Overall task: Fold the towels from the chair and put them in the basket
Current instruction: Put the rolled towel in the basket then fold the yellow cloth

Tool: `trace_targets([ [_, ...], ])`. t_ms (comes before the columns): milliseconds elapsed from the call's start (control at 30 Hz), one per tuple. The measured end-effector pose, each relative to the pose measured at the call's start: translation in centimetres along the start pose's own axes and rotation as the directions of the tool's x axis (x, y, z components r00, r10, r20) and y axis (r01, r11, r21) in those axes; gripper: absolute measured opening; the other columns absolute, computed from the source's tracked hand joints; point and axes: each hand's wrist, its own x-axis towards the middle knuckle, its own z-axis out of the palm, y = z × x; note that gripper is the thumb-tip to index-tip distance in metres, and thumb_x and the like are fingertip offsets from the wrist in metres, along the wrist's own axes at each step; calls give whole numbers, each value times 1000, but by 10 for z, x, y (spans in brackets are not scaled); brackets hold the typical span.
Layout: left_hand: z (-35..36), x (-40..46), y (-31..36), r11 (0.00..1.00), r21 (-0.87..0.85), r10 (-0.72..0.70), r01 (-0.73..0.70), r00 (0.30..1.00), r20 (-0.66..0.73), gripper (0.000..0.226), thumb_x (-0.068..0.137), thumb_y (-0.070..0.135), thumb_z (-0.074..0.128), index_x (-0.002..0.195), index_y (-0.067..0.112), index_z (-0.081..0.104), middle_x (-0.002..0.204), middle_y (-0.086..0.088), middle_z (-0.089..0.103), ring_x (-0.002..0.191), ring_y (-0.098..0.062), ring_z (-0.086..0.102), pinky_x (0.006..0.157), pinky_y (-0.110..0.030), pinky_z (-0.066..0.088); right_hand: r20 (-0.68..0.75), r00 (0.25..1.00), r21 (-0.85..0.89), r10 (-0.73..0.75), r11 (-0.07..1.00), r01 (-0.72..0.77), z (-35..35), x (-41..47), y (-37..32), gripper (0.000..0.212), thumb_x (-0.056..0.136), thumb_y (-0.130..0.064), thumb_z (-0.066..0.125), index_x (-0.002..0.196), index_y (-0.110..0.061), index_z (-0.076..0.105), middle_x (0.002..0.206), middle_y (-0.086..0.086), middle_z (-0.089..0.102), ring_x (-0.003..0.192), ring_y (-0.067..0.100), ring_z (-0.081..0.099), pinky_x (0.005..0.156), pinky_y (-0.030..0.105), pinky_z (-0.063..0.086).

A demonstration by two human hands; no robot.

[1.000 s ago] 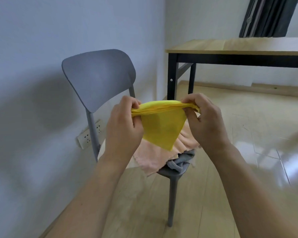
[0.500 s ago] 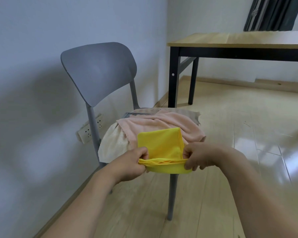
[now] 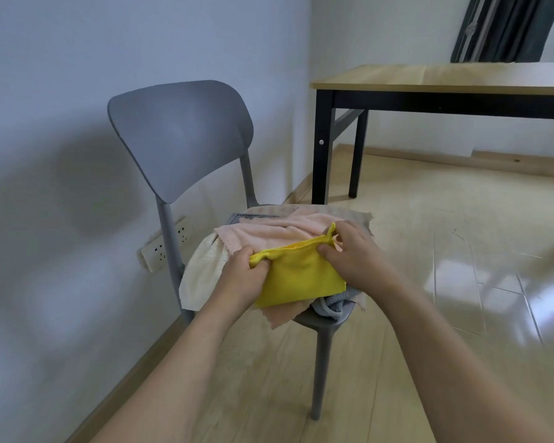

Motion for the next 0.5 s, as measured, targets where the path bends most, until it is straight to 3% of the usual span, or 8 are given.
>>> trace_targets([
  [100,7,11,-1,999,-21,-43,42,998,-41,21,92,28,52,86,8,48,79,-1,47,73,-17,44,57,-29,32,-15,991,100,131,987,-129,17,9,9,12,96,-29,49,90,-21,42,103,-7,44,100,15,43,79,28,31],
  [233,15,22,-6,996,-37,-83,82,996,-33,14,93,31,52,100,19,49,102,-5,54,87,-19,50,59,-28,36,70,968,257,239,934,-249,29,15,13,11,97,-24,46,108,-21,43,88,-8,47,91,20,47,67,31,35],
  [333,17,26,-8,999,6,-51,51,998,-23,19,93,27,54,112,24,53,115,2,52,103,-17,48,76,-27,40,103,957,239,272,927,-289,29,16,13,24,96,-19,46,120,-20,46,104,-3,49,98,20,47,77,31,38],
  [400,18,27,-9,995,104,8,-5,1000,-27,16,94,28,53,109,24,58,118,5,50,112,-18,43,89,-29,38,137,944,201,299,925,-322,27,18,14,11,96,-22,47,103,-15,52,95,0,53,90,21,50,74,35,42],
  [500,17,26,-6,995,99,6,-6,1000,6,11,94,30,52,97,20,57,116,1,46,111,-19,41,89,-30,36,203,916,271,347,879,-393,21,19,16,13,92,-20,46,91,-10,54,82,3,50,74,18,45,66,33,39],
])
